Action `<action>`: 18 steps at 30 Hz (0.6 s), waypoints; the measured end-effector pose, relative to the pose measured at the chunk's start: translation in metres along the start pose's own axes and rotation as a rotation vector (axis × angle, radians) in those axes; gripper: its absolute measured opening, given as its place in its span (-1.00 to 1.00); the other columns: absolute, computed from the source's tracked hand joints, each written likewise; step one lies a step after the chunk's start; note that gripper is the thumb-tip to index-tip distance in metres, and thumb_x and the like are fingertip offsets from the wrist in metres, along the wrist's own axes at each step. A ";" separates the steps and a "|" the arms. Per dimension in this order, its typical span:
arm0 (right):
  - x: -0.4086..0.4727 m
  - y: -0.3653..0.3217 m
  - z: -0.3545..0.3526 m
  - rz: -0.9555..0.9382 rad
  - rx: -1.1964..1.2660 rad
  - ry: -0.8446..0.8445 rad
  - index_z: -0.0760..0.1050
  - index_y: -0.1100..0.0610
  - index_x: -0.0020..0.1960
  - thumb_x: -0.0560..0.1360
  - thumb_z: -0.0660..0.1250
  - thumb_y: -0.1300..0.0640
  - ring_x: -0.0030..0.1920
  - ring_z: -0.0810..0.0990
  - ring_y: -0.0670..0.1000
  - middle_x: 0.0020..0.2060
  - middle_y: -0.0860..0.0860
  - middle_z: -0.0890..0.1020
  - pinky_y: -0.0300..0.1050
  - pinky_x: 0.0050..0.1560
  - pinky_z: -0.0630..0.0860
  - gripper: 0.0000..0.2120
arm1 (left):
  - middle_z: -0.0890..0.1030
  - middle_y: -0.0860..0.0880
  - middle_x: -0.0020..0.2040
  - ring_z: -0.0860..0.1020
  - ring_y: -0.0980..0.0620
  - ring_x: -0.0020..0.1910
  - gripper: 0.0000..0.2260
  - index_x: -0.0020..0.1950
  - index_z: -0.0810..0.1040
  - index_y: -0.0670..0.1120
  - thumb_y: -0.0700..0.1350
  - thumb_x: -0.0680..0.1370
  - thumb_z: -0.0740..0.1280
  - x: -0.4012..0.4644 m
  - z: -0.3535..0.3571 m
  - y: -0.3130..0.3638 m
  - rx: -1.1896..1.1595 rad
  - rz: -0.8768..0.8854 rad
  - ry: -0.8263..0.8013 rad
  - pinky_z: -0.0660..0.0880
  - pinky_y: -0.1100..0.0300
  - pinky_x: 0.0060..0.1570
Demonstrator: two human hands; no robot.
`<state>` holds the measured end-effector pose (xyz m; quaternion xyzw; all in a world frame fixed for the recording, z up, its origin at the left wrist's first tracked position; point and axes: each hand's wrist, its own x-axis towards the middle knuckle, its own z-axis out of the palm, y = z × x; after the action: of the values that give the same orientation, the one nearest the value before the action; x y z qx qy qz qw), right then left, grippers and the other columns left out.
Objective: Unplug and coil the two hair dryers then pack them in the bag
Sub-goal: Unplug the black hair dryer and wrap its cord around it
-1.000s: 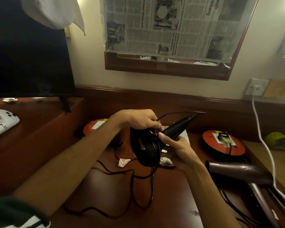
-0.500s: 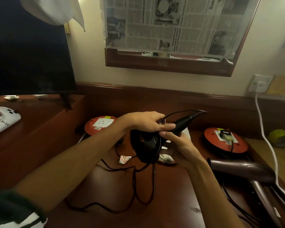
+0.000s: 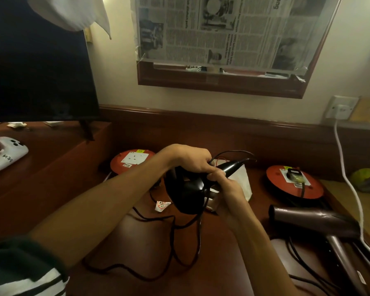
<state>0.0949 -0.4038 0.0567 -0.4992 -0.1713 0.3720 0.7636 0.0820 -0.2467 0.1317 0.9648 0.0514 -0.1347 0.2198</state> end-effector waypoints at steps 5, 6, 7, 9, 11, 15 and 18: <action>0.003 0.011 0.000 -0.062 -0.144 0.075 0.56 0.25 0.23 0.57 0.39 0.16 0.08 0.73 0.14 0.02 0.16 0.74 0.23 0.06 0.68 -0.72 | 0.55 -0.09 -0.29 0.51 0.00 -0.36 -0.59 -0.16 0.60 -0.15 0.17 0.66 0.30 0.003 0.010 -0.013 -0.157 0.013 0.011 0.44 0.20 -0.30; 0.002 0.012 -0.001 -0.074 -0.153 0.067 0.54 0.26 0.25 0.57 0.40 0.16 0.08 0.74 0.14 0.04 0.17 0.74 0.24 0.09 0.66 -0.70 | 0.56 -0.13 -0.29 0.54 -0.08 -0.34 -0.57 -0.17 0.61 -0.15 0.19 0.64 0.31 0.001 0.011 -0.018 -0.209 0.024 0.041 0.47 0.14 -0.25; -0.001 0.013 -0.002 -0.083 -0.158 0.065 0.52 0.29 0.24 0.58 0.41 0.15 0.06 0.74 0.13 0.06 0.19 0.72 0.21 0.10 0.67 -0.69 | 0.62 -0.20 -0.24 0.59 -0.18 -0.28 -0.55 -0.14 0.64 -0.18 0.20 0.63 0.32 -0.001 0.012 -0.022 -0.271 0.039 0.079 0.52 0.07 -0.16; -0.009 0.017 -0.003 -0.102 -0.216 0.059 0.51 0.32 0.20 0.60 0.39 0.09 0.00 0.75 0.12 0.07 0.22 0.69 0.08 -0.04 0.70 -0.68 | 0.71 -0.29 -0.02 0.69 -0.30 -0.02 -0.48 0.03 0.66 -0.28 0.22 0.62 0.34 -0.004 0.011 -0.030 -0.426 0.069 0.146 0.60 -0.08 0.09; -0.017 0.023 -0.006 -0.108 -0.269 0.001 0.51 0.28 0.19 0.61 0.36 0.02 -0.17 0.73 0.20 0.02 0.24 0.67 0.04 -0.28 0.66 -0.67 | 0.71 -0.31 0.05 0.69 -0.32 0.04 -0.43 0.08 0.65 -0.30 0.25 0.59 0.34 -0.006 0.009 -0.035 -0.494 0.072 0.174 0.59 -0.16 0.18; -0.031 0.034 -0.021 -0.135 -0.344 -0.093 0.53 0.31 0.08 0.59 0.37 -0.03 -0.39 0.45 0.09 -0.33 0.13 0.53 -0.04 -0.33 0.43 -0.63 | 0.72 -0.11 -0.13 0.69 -0.11 -0.12 -0.61 -0.10 0.66 -0.11 0.17 0.66 0.29 -0.013 0.005 -0.042 -0.480 0.080 0.199 0.60 0.01 0.04; -0.040 0.037 -0.017 -0.127 -0.314 -0.193 0.61 0.27 0.07 0.56 0.41 -0.05 -0.18 0.58 0.10 -0.22 0.13 0.59 0.04 -0.06 0.52 -0.65 | 0.69 -0.34 0.02 0.65 -0.29 -0.02 -0.34 0.01 0.64 -0.29 0.37 0.51 0.37 -0.018 0.005 -0.047 -0.594 0.093 0.234 0.52 -0.28 0.22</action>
<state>0.0639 -0.4360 0.0205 -0.5626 -0.3307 0.3378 0.6782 0.0563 -0.2071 0.1129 0.8688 0.0692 0.0080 0.4902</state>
